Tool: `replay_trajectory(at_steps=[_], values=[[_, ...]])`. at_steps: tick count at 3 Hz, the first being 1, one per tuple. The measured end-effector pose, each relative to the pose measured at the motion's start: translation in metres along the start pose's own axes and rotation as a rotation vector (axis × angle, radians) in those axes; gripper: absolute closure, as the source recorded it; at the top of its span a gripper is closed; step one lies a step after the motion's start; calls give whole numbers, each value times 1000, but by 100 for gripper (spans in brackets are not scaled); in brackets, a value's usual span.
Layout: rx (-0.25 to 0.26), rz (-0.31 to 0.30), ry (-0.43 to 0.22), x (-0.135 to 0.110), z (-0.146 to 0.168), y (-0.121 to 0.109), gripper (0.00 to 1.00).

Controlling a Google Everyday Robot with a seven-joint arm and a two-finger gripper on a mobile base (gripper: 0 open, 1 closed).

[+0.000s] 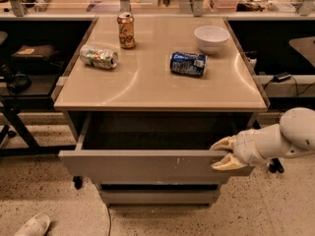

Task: Open top drawer

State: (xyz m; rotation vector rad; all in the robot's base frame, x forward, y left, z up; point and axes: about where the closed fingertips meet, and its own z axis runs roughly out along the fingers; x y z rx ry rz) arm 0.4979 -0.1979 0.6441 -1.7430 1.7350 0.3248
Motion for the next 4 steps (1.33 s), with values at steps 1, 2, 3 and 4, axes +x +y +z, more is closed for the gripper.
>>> replay_trajectory(at_steps=[1,2,3,4], values=[[-45,-43,-26,-1,-9,33,34],[-72,-65,-36,-1,-17,57,57],[-106,-101,-39,-4,-32,95,83],[-106,-101,-39,-6,-34,94,100]])
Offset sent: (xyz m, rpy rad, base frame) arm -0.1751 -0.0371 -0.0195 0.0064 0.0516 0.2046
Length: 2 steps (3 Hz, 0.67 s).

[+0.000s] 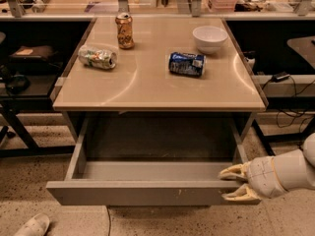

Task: Open top drawer

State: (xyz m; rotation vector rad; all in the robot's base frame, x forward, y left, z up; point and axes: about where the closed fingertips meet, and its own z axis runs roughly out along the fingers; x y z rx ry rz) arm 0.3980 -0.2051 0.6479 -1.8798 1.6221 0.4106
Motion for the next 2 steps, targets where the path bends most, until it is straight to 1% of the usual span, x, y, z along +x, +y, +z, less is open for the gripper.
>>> replay_trajectory(at_steps=[1,2], values=[[0,0,0,0,0,0,0],[0,0,0,0,0,0,0]])
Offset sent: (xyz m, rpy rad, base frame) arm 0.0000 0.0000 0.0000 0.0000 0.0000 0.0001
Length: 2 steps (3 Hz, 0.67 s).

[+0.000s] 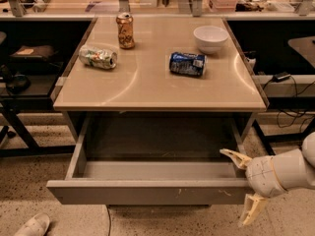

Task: Open top drawer

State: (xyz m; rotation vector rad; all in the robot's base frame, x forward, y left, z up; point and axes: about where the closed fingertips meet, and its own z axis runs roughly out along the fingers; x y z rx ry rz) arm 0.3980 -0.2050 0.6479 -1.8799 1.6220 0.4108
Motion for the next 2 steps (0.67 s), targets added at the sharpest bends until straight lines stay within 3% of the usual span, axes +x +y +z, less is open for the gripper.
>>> replay_trajectory(at_steps=[1,2], values=[[-19,9,-16,2,0,7,0],[-56,8,-29,3,-3,31,17]])
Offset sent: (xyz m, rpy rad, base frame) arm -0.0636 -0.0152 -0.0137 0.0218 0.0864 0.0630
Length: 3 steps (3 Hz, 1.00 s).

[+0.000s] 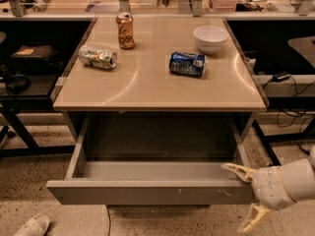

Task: Open top drawer

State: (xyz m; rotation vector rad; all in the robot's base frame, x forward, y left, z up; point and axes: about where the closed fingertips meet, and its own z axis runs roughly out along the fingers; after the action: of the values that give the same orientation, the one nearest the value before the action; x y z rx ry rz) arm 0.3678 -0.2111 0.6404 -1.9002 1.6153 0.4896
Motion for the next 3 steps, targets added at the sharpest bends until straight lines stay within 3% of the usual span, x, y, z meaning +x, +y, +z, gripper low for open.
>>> replay_trajectory(at_steps=[2,3], values=[[-26,-45,9,-10,-19,45,64],[-24,-47,12,-10,-21,47,63]])
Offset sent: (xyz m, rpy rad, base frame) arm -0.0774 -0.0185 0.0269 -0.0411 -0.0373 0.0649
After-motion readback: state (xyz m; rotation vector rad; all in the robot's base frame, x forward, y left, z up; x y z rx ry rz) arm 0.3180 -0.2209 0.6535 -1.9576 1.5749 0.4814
